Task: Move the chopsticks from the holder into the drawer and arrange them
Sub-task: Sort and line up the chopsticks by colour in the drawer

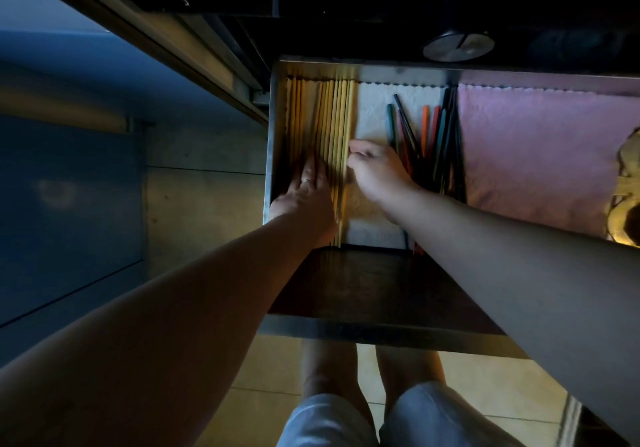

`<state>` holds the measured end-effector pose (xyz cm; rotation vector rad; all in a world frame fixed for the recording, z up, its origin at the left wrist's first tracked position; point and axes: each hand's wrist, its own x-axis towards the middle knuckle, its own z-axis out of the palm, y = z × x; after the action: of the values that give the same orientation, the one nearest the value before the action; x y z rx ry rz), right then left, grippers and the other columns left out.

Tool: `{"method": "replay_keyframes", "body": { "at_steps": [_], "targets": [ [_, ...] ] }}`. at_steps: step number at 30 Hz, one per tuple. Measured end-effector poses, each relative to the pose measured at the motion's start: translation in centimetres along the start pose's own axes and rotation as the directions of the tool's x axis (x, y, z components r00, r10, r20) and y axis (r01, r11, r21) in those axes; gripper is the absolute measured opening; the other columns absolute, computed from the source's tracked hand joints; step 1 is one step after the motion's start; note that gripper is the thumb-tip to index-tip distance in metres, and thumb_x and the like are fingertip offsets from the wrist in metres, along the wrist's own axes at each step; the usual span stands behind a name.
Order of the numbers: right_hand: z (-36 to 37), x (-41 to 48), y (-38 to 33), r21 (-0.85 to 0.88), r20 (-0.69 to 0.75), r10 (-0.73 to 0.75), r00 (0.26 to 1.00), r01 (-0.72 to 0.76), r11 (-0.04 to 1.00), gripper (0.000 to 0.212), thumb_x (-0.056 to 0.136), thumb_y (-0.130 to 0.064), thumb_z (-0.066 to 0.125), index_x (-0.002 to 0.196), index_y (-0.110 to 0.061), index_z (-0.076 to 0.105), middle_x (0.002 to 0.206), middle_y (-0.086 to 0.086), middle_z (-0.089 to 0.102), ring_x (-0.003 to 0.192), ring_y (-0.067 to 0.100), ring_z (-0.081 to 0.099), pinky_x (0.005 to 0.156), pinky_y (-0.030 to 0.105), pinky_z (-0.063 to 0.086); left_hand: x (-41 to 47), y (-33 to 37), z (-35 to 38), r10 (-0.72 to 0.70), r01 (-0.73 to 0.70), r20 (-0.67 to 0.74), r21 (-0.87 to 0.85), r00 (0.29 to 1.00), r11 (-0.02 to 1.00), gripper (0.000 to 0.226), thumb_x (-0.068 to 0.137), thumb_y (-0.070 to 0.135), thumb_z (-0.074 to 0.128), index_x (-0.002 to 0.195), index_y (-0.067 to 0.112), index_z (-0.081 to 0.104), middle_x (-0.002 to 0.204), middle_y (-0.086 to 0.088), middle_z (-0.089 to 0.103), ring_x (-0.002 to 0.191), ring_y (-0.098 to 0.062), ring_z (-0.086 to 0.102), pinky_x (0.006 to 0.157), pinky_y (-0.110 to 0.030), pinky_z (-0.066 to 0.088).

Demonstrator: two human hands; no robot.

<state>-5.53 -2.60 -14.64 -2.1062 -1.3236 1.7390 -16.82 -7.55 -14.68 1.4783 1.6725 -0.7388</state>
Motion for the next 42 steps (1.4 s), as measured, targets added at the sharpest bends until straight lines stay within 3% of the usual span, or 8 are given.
{"method": "replay_keyframes", "body": {
  "at_steps": [10,15,18,21,26,31,36,42],
  "targets": [
    [0.7,0.8,-0.8,-0.062,-0.01,0.001,1.0,-0.001,0.998,0.044,0.094,-0.022,0.046,0.137,-0.015,0.05,0.145,0.005,0.048,0.132,0.023,0.045,0.105,0.026,0.034,-0.2,-0.1,0.5,0.006,-0.006,-0.003,-0.082,1.0,0.997,0.092,0.094,0.023,0.052,0.151,0.022,-0.021,0.156,0.003,-0.032,0.149,-0.028,-0.002,0.113,-0.052,0.024],
    [1.2,1.3,-0.9,-0.031,-0.009,0.03,1.0,-0.03,0.999,0.047,0.093,-0.025,0.047,0.14,-0.019,0.045,0.146,0.002,0.046,0.126,0.02,0.051,0.089,0.021,0.035,-0.3,0.1,0.4,0.027,-0.029,-0.027,-0.058,0.999,0.998,0.097,0.092,0.019,0.054,0.15,0.025,-0.023,0.151,0.006,-0.042,0.148,-0.026,-0.009,0.111,-0.054,0.027],
    [1.3,1.3,-1.0,-0.054,-0.09,0.001,0.996,-0.006,0.998,0.046,0.093,-0.025,0.047,0.139,-0.018,0.047,0.145,0.004,0.048,0.126,0.022,0.052,0.098,0.024,0.04,-0.1,0.0,0.6,0.085,-0.086,-0.049,-0.027,0.995,0.996,0.095,0.092,0.017,0.051,0.15,0.027,-0.024,0.149,0.009,-0.043,0.147,-0.022,-0.015,0.112,-0.053,0.024],
    [1.0,1.5,-1.0,-0.077,-0.203,-0.006,0.979,-0.01,0.997,0.042,0.093,-0.023,0.047,0.135,-0.018,0.05,0.139,0.006,0.054,0.118,0.023,0.057,0.092,0.025,0.045,0.1,0.1,0.8,0.119,-0.116,-0.068,0.039,0.991,0.992,0.089,0.095,0.022,0.046,0.15,0.026,-0.023,0.151,0.009,-0.041,0.147,-0.018,-0.018,0.114,-0.05,0.019],
    [0.7,1.6,-0.8,-0.067,-0.151,-0.015,0.988,0.005,0.998,0.041,0.092,-0.02,0.046,0.132,-0.016,0.055,0.133,0.007,0.058,0.119,0.023,0.056,0.091,0.023,0.042,0.5,0.1,0.7,0.206,-0.189,-0.135,0.125,0.969,0.974,0.095,0.091,0.019,0.05,0.15,0.025,-0.024,0.152,0.008,-0.04,0.144,-0.014,-0.026,0.116,-0.046,0.007],
    [0.6,1.6,-0.6,-0.054,-0.073,-0.007,0.997,0.003,0.999,0.045,0.094,-0.02,0.046,0.139,-0.016,0.048,0.144,0.005,0.049,0.131,0.02,0.047,0.098,0.021,0.035,0.5,0.2,0.8,0.093,-0.09,-0.093,0.036,0.991,0.995,0.092,0.094,0.022,0.049,0.15,0.024,-0.024,0.152,0.007,-0.04,0.148,-0.018,-0.015,0.113,-0.049,0.023],
    [0.8,1.6,-0.8,-0.016,-0.083,0.007,0.997,-0.008,1.0,0.046,0.093,-0.02,0.046,0.138,-0.016,0.048,0.145,0.005,0.049,0.132,0.021,0.047,0.105,0.026,0.035,0.9,0.7,0.6,0.078,-0.079,-0.133,-0.001,0.988,0.997,0.095,0.091,0.021,0.049,0.149,0.023,-0.026,0.149,0.005,-0.045,0.145,-0.017,-0.023,0.116,-0.048,0.012],
    [0.6,1.7,-0.5,-0.026,-0.064,-0.007,0.998,0.006,1.0,0.046,0.094,-0.02,0.045,0.14,-0.016,0.046,0.147,0.005,0.046,0.129,0.02,0.049,0.09,0.019,0.034,1.6,-0.1,0.3,0.027,-0.036,-0.065,-0.131,0.997,0.991,0.097,0.094,0.025,0.053,0.148,0.025,-0.027,0.155,0.005,-0.034,0.149,-0.024,-0.003,0.115,-0.049,0.02]
  ]
}}
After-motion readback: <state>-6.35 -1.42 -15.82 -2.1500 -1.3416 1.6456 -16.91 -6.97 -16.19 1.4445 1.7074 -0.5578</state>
